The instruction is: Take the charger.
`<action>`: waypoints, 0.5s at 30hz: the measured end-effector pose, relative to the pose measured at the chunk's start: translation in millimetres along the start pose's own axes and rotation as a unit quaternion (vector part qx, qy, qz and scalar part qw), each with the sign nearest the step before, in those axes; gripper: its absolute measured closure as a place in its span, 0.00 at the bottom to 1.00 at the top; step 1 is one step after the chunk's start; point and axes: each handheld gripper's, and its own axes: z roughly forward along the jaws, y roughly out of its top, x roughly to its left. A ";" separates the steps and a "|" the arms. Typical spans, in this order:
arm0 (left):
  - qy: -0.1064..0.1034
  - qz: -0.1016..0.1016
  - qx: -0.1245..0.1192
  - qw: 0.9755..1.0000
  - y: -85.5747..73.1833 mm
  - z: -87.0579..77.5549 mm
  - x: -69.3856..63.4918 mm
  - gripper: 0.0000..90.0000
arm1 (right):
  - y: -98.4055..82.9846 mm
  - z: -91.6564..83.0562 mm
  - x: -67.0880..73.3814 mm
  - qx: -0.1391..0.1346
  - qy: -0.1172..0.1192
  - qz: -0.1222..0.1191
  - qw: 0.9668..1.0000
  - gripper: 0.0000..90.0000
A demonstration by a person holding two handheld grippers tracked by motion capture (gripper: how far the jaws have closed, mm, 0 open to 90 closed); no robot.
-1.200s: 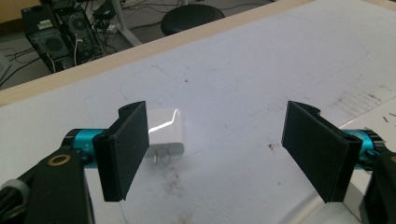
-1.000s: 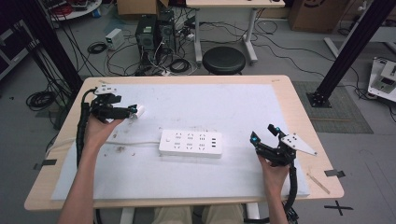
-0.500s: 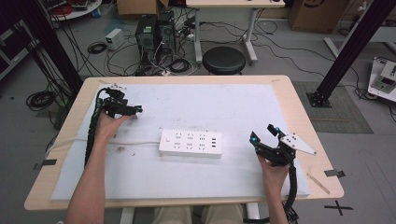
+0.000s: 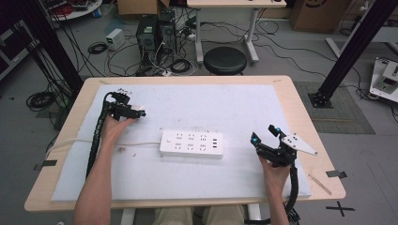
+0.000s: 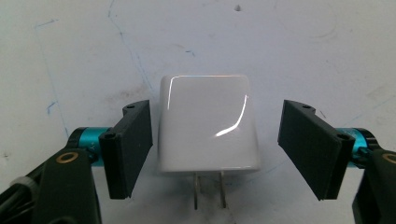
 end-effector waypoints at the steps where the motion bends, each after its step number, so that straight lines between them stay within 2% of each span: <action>1: 0.002 0.001 0.001 1.000 0.0 -0.4 1.0 0.31 | 0.0 0.0 0.2 0.000 0.000 0.001 1.000 0.23; 9: -0.007 -0.009 0.008 1.000 -2.1 2.3 2.8 0.35 | 0.0 0.3 0.2 0.001 -0.004 -0.001 1.000 0.23; 12: -0.006 -0.003 0.014 1.000 -2.6 4.2 1.1 0.37 | 0.0 0.5 0.2 0.000 -0.003 -0.003 1.000 0.23; 15: 0.003 0.008 0.014 1.000 -2.1 4.7 -0.6 0.38 | 0.0 0.7 0.1 0.000 -0.003 -0.004 1.000 0.23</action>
